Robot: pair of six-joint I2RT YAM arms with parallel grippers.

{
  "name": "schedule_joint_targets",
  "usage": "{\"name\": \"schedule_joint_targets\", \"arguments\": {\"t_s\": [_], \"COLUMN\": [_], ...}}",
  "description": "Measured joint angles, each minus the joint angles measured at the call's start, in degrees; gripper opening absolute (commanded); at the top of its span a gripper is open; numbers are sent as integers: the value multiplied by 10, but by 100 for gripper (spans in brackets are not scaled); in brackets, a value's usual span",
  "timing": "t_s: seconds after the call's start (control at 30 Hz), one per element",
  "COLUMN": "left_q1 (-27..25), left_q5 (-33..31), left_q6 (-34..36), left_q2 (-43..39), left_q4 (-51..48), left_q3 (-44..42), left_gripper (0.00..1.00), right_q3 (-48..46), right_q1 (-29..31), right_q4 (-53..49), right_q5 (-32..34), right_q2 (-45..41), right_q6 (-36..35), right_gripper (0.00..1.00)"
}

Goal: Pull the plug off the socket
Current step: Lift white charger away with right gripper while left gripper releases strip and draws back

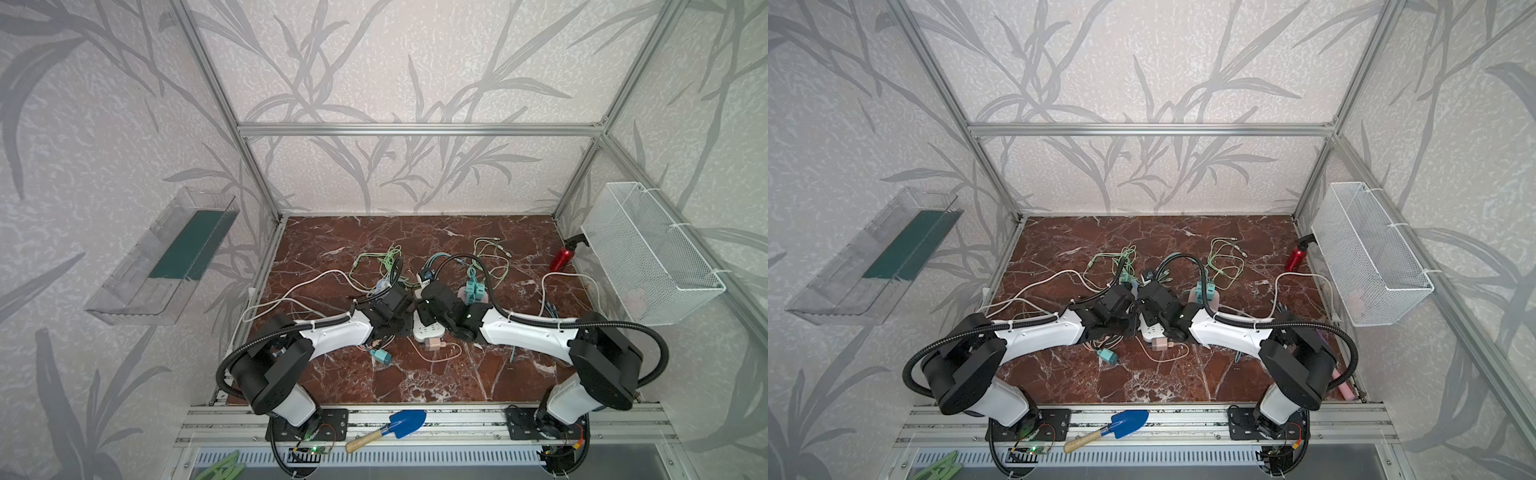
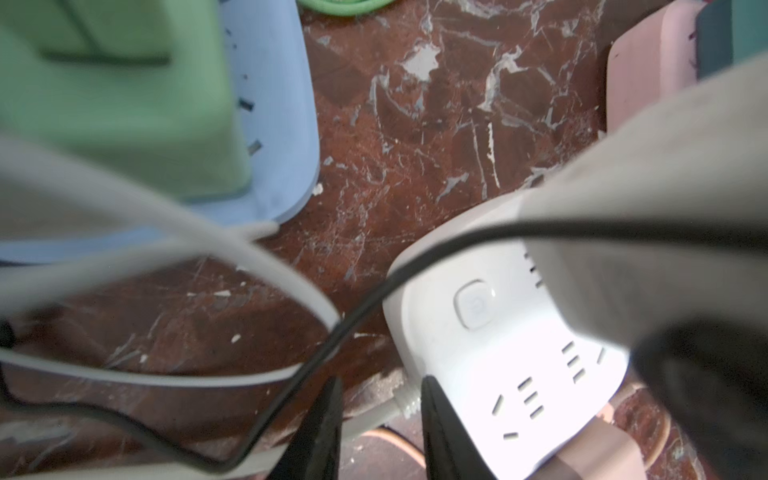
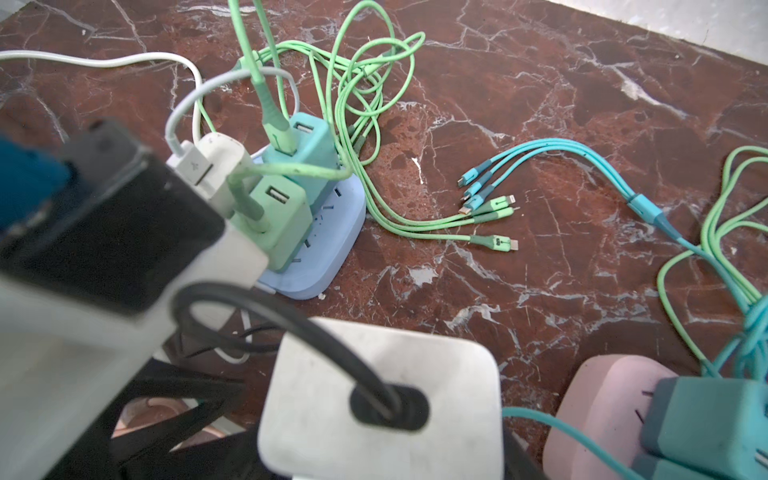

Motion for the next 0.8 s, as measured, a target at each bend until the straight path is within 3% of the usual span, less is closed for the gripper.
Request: {"name": "schedule_joint_targets", "arguments": {"t_s": [0.43,0.8], "left_q1": [0,0], "left_q5": [-11,-85], "left_q6": [13,17], "left_q2": [-143,-261], "left_q4": [49,50], "left_q3": [-82,-120], "left_gripper": [43,57], "right_q3": [66,86], "right_q1": [-42,-76], "right_q4": [-46,-84], "right_q5": [-62,-117], "right_q2": [64,105], "right_q6": [-2,5], "right_gripper": [39,42]}}
